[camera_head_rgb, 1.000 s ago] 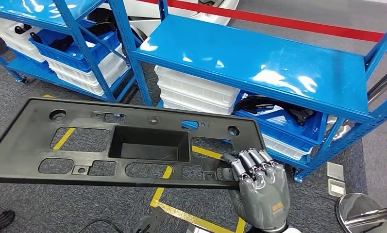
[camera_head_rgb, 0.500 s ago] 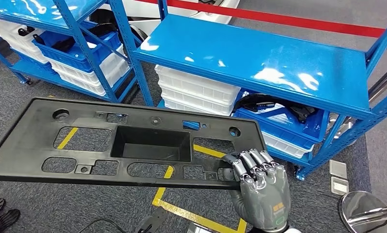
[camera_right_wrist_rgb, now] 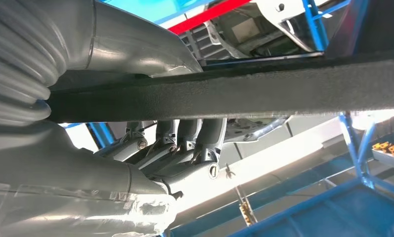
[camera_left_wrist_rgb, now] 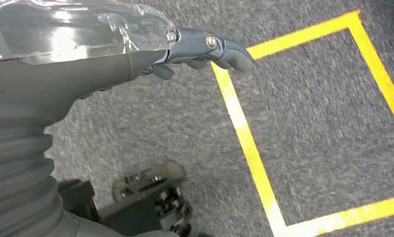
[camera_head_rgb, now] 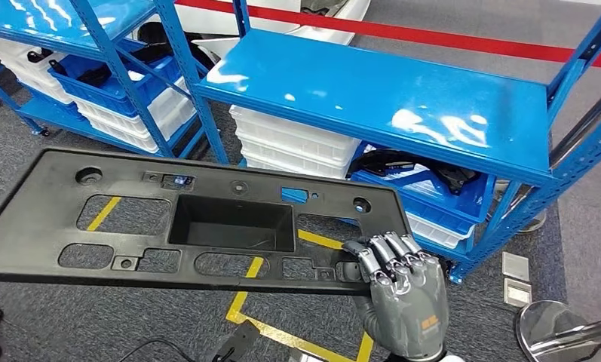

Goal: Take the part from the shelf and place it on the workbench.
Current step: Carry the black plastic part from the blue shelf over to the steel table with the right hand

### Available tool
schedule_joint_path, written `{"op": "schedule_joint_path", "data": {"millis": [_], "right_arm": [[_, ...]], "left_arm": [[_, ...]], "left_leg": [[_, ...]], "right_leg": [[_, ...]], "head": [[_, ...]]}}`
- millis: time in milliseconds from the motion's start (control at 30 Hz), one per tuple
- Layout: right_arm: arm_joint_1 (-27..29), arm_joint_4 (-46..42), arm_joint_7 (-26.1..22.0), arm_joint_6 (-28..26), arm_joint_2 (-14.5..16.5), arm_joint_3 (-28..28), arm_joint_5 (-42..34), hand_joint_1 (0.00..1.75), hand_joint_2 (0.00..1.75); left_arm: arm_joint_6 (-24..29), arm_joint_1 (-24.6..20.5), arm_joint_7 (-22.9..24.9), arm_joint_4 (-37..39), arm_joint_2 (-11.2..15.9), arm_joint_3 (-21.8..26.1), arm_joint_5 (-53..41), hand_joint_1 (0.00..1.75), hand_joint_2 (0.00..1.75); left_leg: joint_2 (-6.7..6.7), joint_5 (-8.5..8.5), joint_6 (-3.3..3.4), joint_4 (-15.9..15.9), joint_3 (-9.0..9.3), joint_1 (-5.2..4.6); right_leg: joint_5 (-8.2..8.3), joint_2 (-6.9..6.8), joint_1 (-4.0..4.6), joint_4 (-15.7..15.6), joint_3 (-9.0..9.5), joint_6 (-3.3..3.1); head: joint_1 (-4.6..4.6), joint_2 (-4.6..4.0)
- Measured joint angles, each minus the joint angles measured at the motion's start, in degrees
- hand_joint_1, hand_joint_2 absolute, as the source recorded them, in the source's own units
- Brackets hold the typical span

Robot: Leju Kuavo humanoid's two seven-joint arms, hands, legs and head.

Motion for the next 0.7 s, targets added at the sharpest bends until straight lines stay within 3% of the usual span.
{"op": "schedule_joint_path", "data": {"millis": [67, 100, 167, 200, 300, 333, 367, 400, 467, 533, 633, 700], "right_arm": [[0.2, 0.0, 0.0, 0.1, 0.0, 0.0, 0.0, 1.75, 1.75], [0.2, 0.0, 0.0, 0.1, 0.0, 0.0, 0.0, 1.75, 1.75], [0.2, 0.0, 0.0, 0.2, 0.0, 0.0, 0.0, 1.75, 1.75], [0.2, 0.0, 0.0, 0.3, 0.1, 0.0, 0.0, 1.75, 1.75], [0.3, 0.0, 0.0, 0.5, 0.1, 0.0, -0.2, 1.75, 1.75], [0.3, 0.0, 0.0, 0.6, 0.1, 0.0, -0.3, 1.75, 1.75], [0.3, 0.0, 0.0, 0.6, 0.1, 0.0, -0.4, 1.75, 1.75], [0.3, 0.0, 0.0, 0.6, 0.1, 0.0, -0.4, 1.75, 1.75], [0.3, 0.0, 0.0, 0.6, 0.1, 0.0, -0.5, 1.75, 1.75], [0.3, 0.0, 0.0, 0.6, 0.1, 0.0, -0.5, 1.75, 1.75], [0.4, 0.0, 0.0, 0.6, 0.1, -0.1, -0.5, 1.75, 1.75], [0.4, 0.0, 0.0, 0.6, 0.1, -0.1, -0.5, 1.75, 1.75]], "left_arm": [[0.0, 0.1, 0.0, 0.0, 0.1, 0.0, -0.1, 0.0, 1.75], [0.0, 0.2, 0.0, 0.0, 0.1, 0.0, -0.1, 0.0, 1.75], [0.0, 0.4, 0.0, 0.0, 0.1, 0.0, -0.1, 0.0, 1.75], [0.0, 0.4, 0.0, 0.0, 0.0, 0.0, -0.1, 0.0, 1.75], [0.0, 0.4, 0.0, 0.0, 0.0, 0.0, -0.1, 0.0, 1.75], [0.0, 0.4, 0.0, 0.0, 0.0, 0.0, -0.1, 0.0, 1.75], [0.0, 0.4, 0.0, 0.0, 0.0, 0.0, -0.1, 0.0, 1.75], [0.0, 0.4, 0.0, 0.0, 0.0, 0.0, -0.1, 0.0, 1.75], [0.0, 0.3, 0.0, 0.0, 0.1, 0.0, -0.1, 0.0, 1.75], [0.0, 0.3, 0.0, 0.0, 0.1, 0.0, -0.1, 0.0, 1.75], [0.0, 0.3, 0.0, 0.0, 0.0, 0.0, -0.1, 0.0, 1.75], [0.1, 0.3, 0.0, 0.0, 0.0, 0.0, -0.2, 0.0, 1.75]], "left_leg": [[-0.12, -0.32, -0.98, 1.6, -1.17, -0.1], [-0.15, -0.21, -1.15, 1.7, -1.42, -0.08], [-0.03, -1.4, -1.1, 3.1, -2.02, 0.06], [0.05, -2.88, -0.86, 5.3, -2.88, -0.03], [0.11, -8.2, 0.42, 16.6, -7.68, -1.33], [0.1, -8.76, 1.01, 19.0, -8.7, -1.94], [0.08, -8.18, 1.81, 19.0, -8.7, -2.59], [0.03, -6.64, 2.83, 17.0, -7.69, -3.3], [-0.15, -3.09, 5.12, 9.7, -4.33, -4.65], [-0.32, -1.47, 6.31, 5.0, -2.38, -5.5], [-0.22, -1.07, 6.32, 2.4, -1.68, -5.54], [-0.06, -0.39, 6.25, 0.7, -1.03, -5.05]], "right_leg": [[-0.59, 0.37, 0.2, 1.2, -1.13, -1.56], [-0.73, 0.33, 0.31, 1.8, -1.56, -2.26], [-0.79, 0.19, 0.59, 2.2, -2.0, -2.92], [-0.8, 0.09, 0.81, 2.2, -2.11, -3.26], [-0.8, -0.18, 1.89, 1.9, -2.14, -4.28], [-0.8, -0.21, 2.36, 1.9, -2.1, -4.6], [-0.82, -0.19, 2.85, 1.9, -2.0, -4.89], [-0.85, -0.14, 3.31, 1.8, -1.79, -5.12], [-0.81, -0.08, 3.98, 1.5, -1.26, -5.43], [-0.59, -0.06, 4.12, 1.0, -1.01, -5.48], [-0.11, -0.16, 4.01, 0.4, -1.0, -4.79], [-1.37, -0.27, 4.12, 1.9, -1.6, -4.11]], "head": [[-0.16, 0.0], [-0.59, 0.0], [-1.37, 0.0], [-1.73, 0.0], [-2.75, 0.0], [-2.93, 0.0], [-3.04, 0.0], [-3.09, 0.0], [-2.87, 0.0], [-2.44, 0.0], [-2.42, 0.0], [-2.23, 0.0]]}}
